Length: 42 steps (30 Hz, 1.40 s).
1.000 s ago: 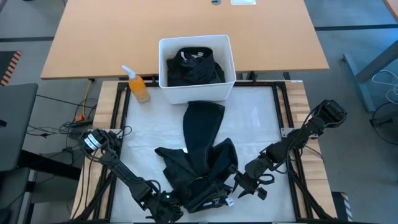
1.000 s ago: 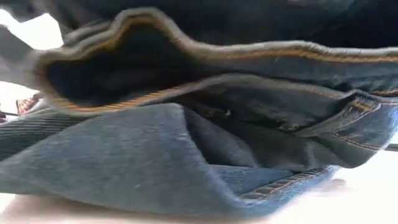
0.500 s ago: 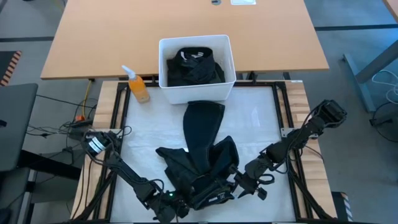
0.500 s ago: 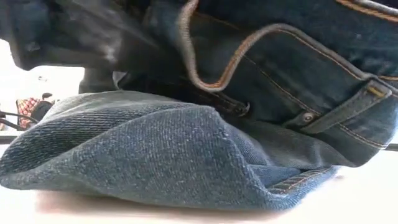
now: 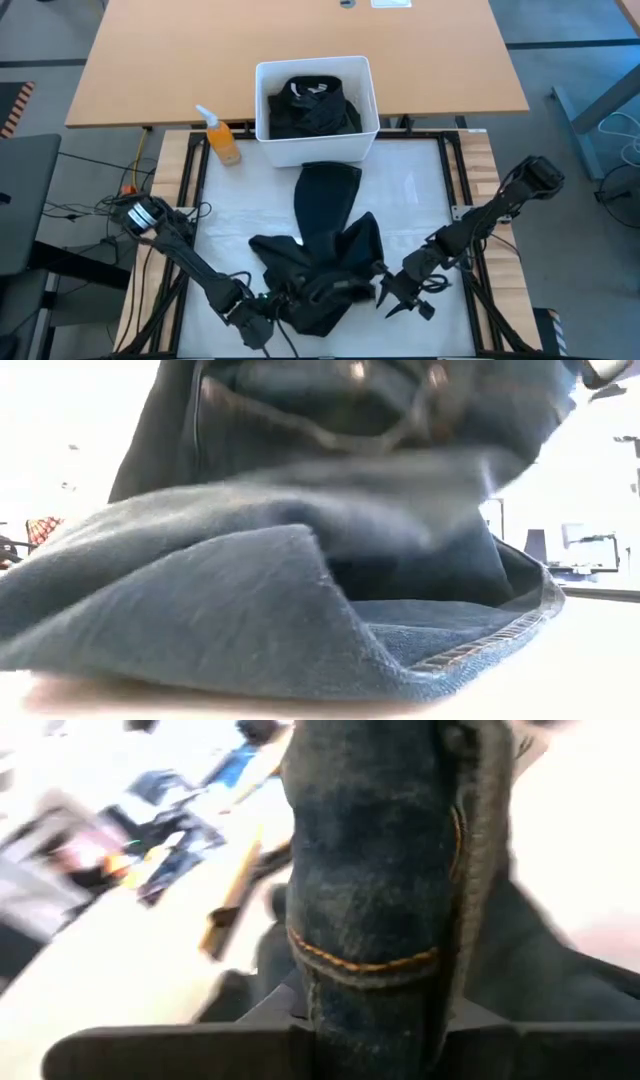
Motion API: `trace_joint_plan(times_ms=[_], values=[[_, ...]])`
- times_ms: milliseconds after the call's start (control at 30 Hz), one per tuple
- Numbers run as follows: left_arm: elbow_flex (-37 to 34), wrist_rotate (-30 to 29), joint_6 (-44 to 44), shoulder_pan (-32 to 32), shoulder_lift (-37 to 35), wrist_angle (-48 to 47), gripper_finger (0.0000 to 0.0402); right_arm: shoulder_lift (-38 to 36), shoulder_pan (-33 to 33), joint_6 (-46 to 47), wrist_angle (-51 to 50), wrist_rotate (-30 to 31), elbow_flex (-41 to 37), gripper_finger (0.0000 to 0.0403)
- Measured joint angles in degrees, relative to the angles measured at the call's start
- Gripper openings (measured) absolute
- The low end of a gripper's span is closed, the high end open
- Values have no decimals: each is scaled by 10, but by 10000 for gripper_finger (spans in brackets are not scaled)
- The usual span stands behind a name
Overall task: Fold laundry
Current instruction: Fold the dark blue jeans from the white laundry organizer
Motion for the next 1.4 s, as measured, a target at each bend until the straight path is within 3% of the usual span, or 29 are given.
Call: trace_joint_plan(times_ms=[233,567,767,967,1200,1400], values=[[-1,10,-7,19,-85,17,23,-33,0,2,0,0,0,168],[-1,153,-76,96,-287,90,22,-56,21,40,-15,4,1,168],[0,356,-83,130,-354,175,22,-56,58,36,-70,92,1,149],[2,519,-80,144,-352,356,22,-69,59,23,-99,149,1,108],[82,517,-64,164,-339,378,32,-132,55,5,-155,153,55,69],[187,493,-31,189,-302,300,26,-177,55,-1,-147,272,95,34]])
